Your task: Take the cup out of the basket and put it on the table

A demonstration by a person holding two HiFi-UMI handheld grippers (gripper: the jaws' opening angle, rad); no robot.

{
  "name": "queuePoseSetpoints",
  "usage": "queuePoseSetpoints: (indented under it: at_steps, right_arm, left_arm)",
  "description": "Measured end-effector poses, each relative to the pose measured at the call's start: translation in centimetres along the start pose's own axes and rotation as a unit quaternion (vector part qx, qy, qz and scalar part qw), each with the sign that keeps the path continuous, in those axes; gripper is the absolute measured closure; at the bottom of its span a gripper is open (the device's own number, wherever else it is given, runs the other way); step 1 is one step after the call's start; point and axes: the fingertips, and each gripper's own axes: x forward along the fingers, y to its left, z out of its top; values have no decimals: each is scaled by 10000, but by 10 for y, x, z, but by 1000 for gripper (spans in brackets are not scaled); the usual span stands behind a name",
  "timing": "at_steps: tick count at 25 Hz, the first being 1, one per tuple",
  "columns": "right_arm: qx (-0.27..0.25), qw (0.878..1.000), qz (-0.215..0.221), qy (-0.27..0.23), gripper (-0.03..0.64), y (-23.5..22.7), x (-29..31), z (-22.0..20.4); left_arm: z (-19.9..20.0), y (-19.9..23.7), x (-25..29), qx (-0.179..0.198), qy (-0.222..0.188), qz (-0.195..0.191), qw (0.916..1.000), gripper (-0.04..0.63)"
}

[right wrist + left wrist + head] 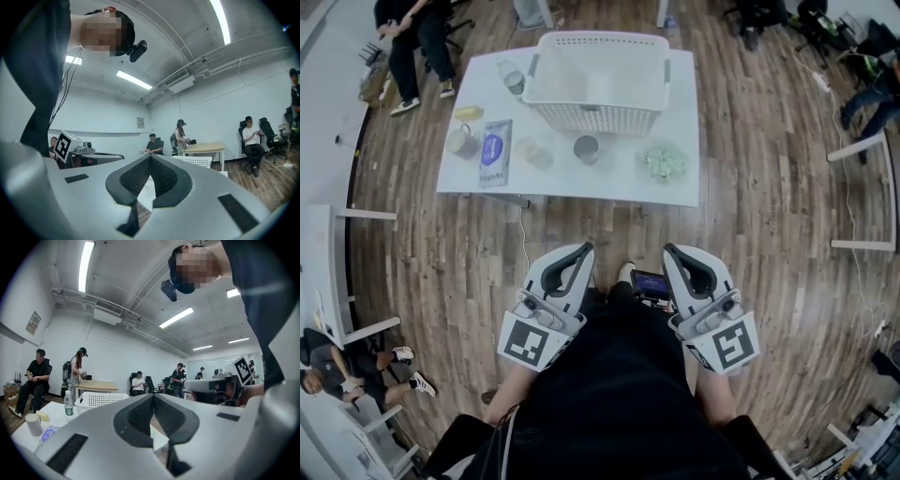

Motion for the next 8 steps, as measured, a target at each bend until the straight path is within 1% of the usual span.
queuePoseSetpoints:
  at_steps: [8]
  right_arm:
    - [-67,10000,-18,-27,594,10,9,8]
  left_arm:
    - [6,7,-3,80,-17,-88,9999,586]
